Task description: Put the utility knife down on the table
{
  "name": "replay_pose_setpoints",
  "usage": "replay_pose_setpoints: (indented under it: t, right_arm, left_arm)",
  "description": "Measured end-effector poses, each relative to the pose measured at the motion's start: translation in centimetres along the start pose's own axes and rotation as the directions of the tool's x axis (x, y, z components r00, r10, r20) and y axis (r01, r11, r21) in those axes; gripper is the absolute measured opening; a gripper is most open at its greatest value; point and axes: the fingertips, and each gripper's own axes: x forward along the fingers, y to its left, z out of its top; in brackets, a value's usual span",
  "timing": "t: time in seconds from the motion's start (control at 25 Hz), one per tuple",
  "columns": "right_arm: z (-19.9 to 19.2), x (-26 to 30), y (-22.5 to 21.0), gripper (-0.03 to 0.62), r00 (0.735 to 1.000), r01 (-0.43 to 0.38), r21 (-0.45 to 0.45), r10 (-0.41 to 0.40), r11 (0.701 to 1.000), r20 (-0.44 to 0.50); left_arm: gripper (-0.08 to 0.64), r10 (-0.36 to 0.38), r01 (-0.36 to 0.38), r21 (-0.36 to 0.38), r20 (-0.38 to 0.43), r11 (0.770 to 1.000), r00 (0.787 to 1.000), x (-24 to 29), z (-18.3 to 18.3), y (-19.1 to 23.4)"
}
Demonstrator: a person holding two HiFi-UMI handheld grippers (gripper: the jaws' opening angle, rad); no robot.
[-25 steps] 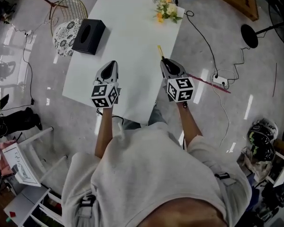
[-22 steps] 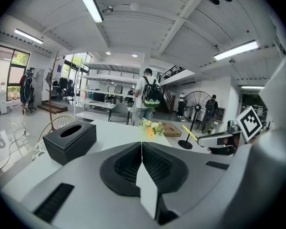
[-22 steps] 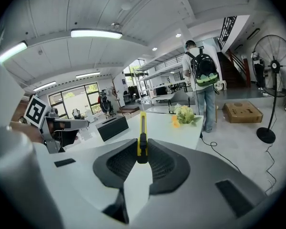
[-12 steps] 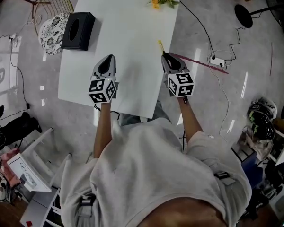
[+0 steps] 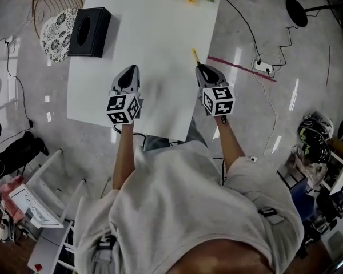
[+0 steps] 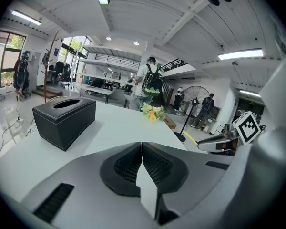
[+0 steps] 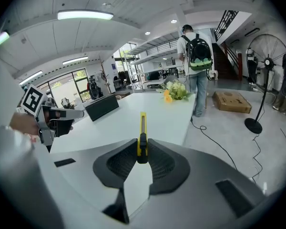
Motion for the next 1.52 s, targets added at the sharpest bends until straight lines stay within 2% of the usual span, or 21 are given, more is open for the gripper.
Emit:
replay_pose_setpoints:
  t: [0.36,1.0,1.28,1.52]
  right_arm:
    - [1.8,4.0,0.1,0.083,1.0,-0.025,-0.045,0.025,0.999,-0.017]
    - [8.0,11.3,-1.1,0.083,0.999,-0.039,-0.124,0.036,0.991,-0.024]
    - [7.3,13.9,-1.8,0.083,0.994,-0.027,-0.162,0.009,0.986,-0.108]
    - [5.5,15.7,-2.7,0.083,0.976,-0.011,-0.182,-0.029,0.983,-0.216]
  left_arm:
    - [0.02,0.004,-0.004,-0.019,-0.017,1.0,1.0,0.0,-0.9,0.3]
    - [0.02,0.022,-0.023,-0.021,-0.023,1.0,0.999,0.3,-1.1,0.2]
    - [0.02,0.022,-0.022,-0.023,-0.027,0.999,0.999,0.3,-1.2,0.4]
    - [0.02,0.019,-0.019,-0.029,-0.027,0.999,0.999,0.3,-1.3,0.5]
